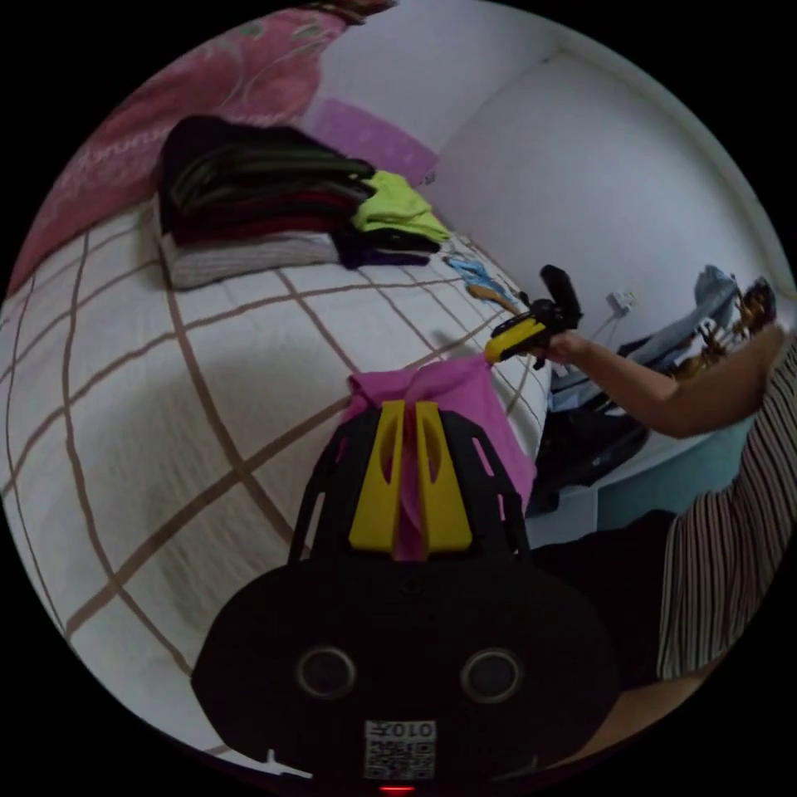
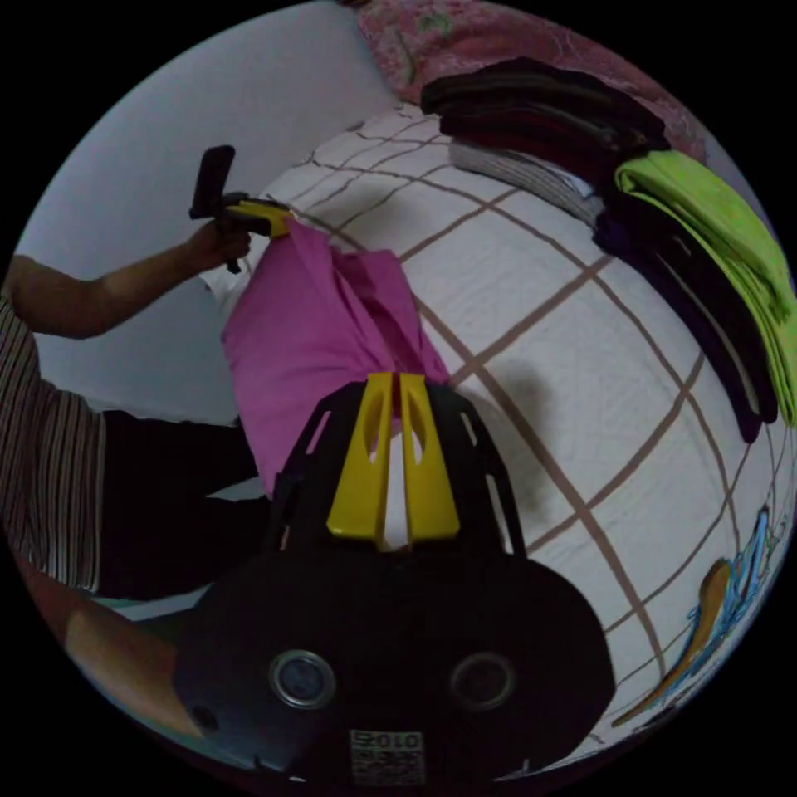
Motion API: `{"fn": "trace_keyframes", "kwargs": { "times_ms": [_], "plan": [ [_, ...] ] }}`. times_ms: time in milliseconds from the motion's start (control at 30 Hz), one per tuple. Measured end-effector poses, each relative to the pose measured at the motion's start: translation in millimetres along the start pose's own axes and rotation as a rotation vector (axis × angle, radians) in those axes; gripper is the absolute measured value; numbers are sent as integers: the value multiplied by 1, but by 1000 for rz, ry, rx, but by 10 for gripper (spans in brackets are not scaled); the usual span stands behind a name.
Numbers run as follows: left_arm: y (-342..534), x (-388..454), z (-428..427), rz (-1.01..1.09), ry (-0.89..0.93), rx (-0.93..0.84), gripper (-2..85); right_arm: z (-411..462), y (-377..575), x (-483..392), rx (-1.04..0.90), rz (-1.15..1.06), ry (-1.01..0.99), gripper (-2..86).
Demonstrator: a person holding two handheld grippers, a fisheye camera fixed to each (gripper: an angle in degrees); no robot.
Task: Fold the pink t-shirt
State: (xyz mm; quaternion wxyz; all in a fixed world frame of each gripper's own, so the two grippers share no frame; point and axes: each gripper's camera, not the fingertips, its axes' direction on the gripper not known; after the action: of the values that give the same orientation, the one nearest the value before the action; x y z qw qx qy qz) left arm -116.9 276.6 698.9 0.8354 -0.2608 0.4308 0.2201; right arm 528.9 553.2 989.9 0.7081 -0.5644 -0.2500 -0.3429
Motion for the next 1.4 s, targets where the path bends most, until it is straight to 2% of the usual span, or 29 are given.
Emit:
{"fn": "trace_keyframes", "kwargs": {
  "times_ms": [167, 300, 367, 533, 700, 867, 1067, 1233, 1400],
  "plan": [
    [-3, -39, 34, -104, 13, -58, 6, 20, -3, 30, -82, 117, -20, 46],
    [4, -46, 24, -122, -7, -8, 7, -6, 15, 49, 116, 235, 24, 65],
    [12, -46, 6, -141, -36, 75, 7, -18, 27, 57, 174, 265, 22, 67],
    [23, -18, -18, -115, -60, 136, 6, -8, 39, 50, 76, 133, 92, 78],
    [34, 33, 32, -5, 19, -85, 3, 13, 32, 60, 22, 158, 95, 60],
    [50, 43, 78, -52, -11, -193, -1, -13, 21, 77, 95, 135, 12, 47],
    [44, 43, 82, -45, -19, -187, -2, -20, 35, 120, 94, 283, 19, 56],
    [37, 54, 74, -15, -30, -154, -2, -14, 10, 104, 76, 64, 110, 80],
    [32, 67, 71, 18, -46, -156, -2, 2, -3, 107, 72, 62, 146, 49]
  ]
}}
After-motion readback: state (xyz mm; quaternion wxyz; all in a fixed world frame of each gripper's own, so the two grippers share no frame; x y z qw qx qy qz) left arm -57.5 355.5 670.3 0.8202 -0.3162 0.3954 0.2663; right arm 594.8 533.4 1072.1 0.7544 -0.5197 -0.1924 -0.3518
